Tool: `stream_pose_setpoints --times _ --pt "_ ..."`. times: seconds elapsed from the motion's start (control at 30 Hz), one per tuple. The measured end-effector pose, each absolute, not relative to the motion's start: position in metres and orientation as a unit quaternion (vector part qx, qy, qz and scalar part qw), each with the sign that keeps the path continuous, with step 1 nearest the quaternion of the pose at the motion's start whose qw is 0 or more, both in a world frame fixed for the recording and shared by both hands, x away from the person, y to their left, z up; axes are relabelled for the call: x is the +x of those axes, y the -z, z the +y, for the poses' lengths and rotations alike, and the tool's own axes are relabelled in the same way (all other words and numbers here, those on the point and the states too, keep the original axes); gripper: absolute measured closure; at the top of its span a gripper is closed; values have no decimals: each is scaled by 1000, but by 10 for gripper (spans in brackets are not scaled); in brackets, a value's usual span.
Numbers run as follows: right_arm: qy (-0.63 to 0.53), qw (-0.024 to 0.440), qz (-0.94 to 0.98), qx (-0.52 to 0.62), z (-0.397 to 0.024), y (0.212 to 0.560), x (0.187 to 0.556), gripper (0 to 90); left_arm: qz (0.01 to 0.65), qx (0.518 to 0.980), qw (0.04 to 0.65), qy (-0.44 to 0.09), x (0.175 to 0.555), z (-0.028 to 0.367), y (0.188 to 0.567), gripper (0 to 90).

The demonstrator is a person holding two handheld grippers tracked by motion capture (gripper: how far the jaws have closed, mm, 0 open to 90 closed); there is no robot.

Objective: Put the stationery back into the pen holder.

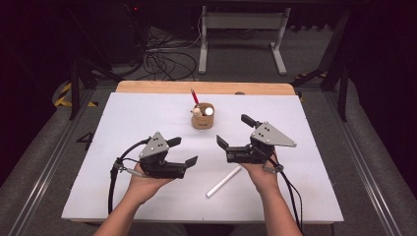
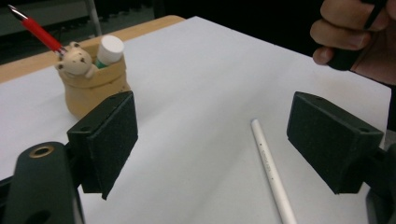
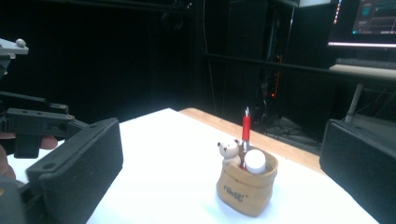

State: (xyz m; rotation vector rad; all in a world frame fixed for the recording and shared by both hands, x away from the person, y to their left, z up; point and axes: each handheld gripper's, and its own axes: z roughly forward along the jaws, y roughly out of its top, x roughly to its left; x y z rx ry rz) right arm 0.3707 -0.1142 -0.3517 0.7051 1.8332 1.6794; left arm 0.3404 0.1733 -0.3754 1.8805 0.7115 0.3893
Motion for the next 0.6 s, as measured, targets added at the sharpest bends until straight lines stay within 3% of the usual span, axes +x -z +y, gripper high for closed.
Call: stream_pose_setpoints --times 0.6 --pt "-612 288 692 252 -130 348 359 1 299 812 482 -140 341 137 392 166"
